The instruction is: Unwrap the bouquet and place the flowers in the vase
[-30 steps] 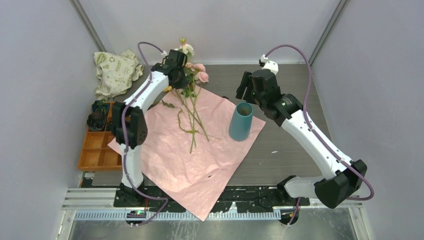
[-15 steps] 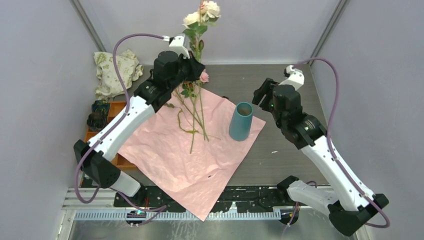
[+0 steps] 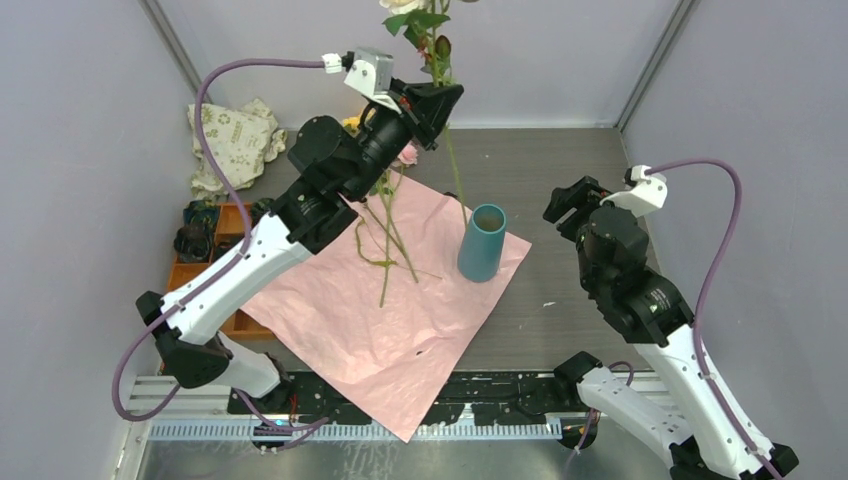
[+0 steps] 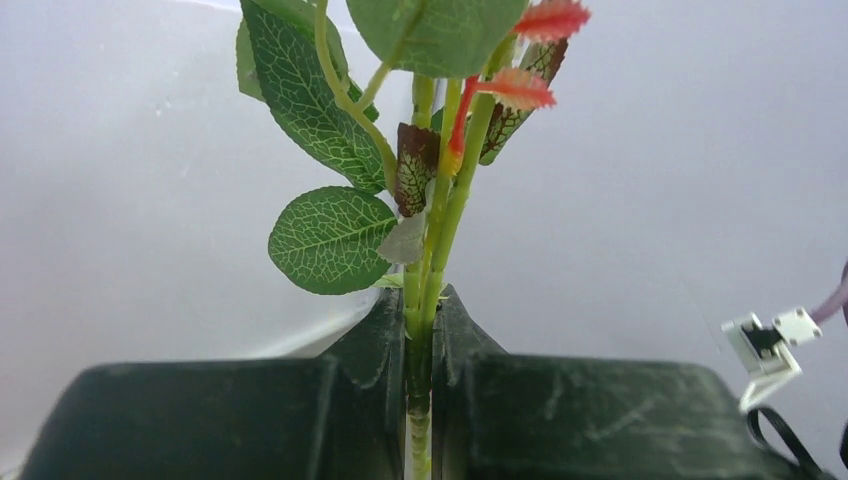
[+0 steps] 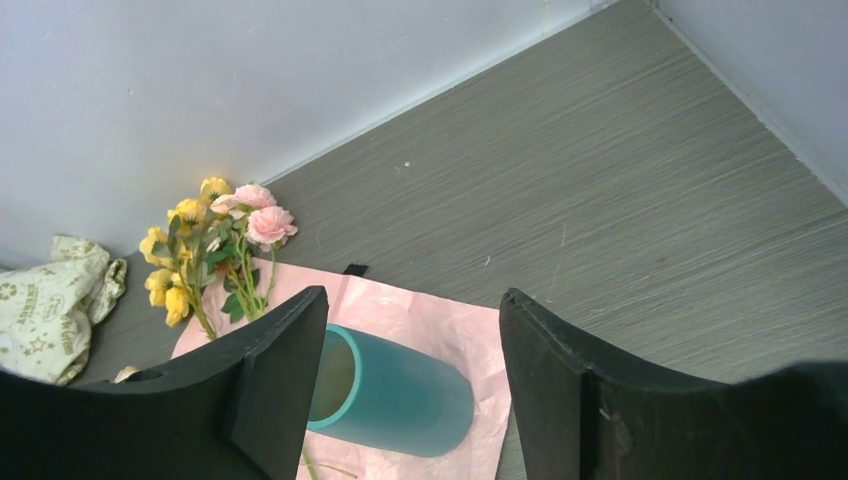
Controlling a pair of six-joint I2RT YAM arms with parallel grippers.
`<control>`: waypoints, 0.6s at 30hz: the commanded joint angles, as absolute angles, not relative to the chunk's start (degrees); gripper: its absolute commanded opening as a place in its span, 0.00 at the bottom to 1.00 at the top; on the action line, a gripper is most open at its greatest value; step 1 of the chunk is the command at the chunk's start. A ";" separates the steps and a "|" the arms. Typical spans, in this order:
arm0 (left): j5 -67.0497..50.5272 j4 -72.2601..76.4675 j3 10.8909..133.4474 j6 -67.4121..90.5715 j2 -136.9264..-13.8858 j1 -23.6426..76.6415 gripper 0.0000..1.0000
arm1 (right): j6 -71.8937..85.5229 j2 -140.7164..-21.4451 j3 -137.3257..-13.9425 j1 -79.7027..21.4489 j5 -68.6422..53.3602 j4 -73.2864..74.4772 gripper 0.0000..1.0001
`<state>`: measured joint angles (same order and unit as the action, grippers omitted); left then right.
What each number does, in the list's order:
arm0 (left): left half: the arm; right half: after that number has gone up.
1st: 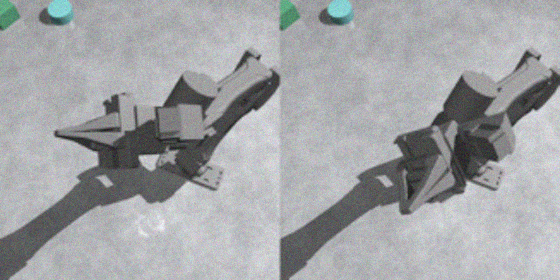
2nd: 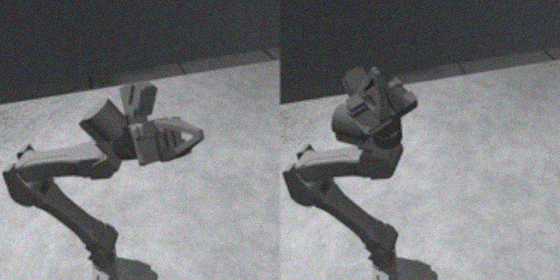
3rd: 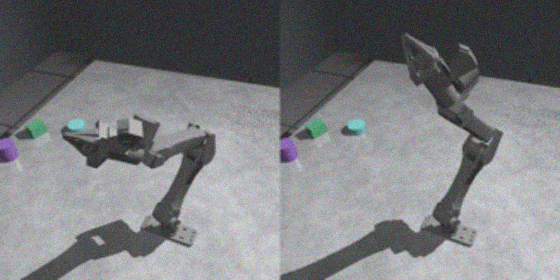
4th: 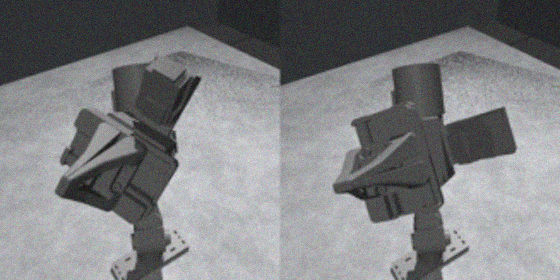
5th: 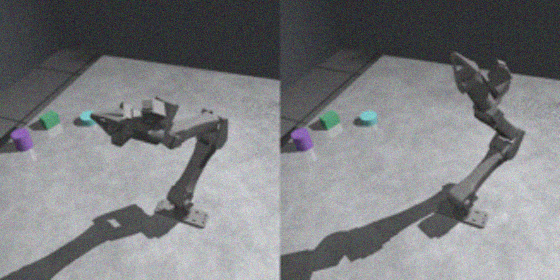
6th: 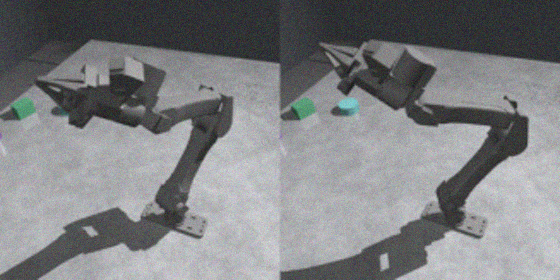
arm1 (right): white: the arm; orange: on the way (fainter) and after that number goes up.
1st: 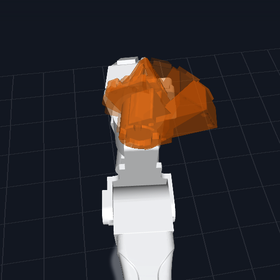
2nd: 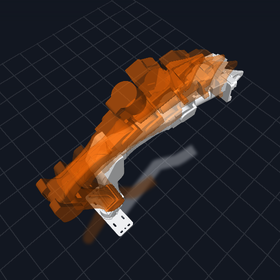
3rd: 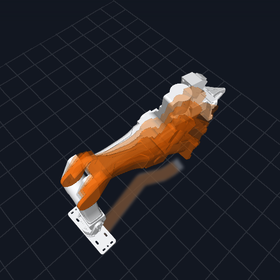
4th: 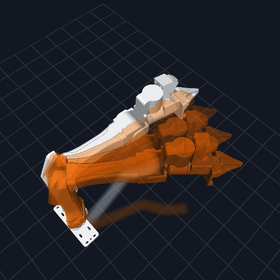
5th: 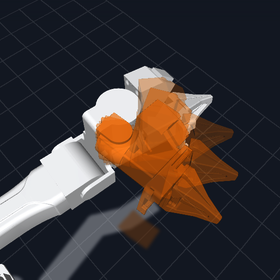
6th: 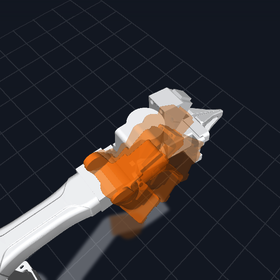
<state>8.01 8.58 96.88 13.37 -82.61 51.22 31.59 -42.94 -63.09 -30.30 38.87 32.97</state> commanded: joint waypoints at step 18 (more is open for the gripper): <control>7.93 25.85 96.43 7.93 -93.27 53.24 0.01 | 26.80 -38.53 -59.51 -30.22 43.03 29.59 0.70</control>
<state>8.34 17.28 100.55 8.75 -95.83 53.04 27.68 -38.87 -59.68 -30.28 42.37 32.91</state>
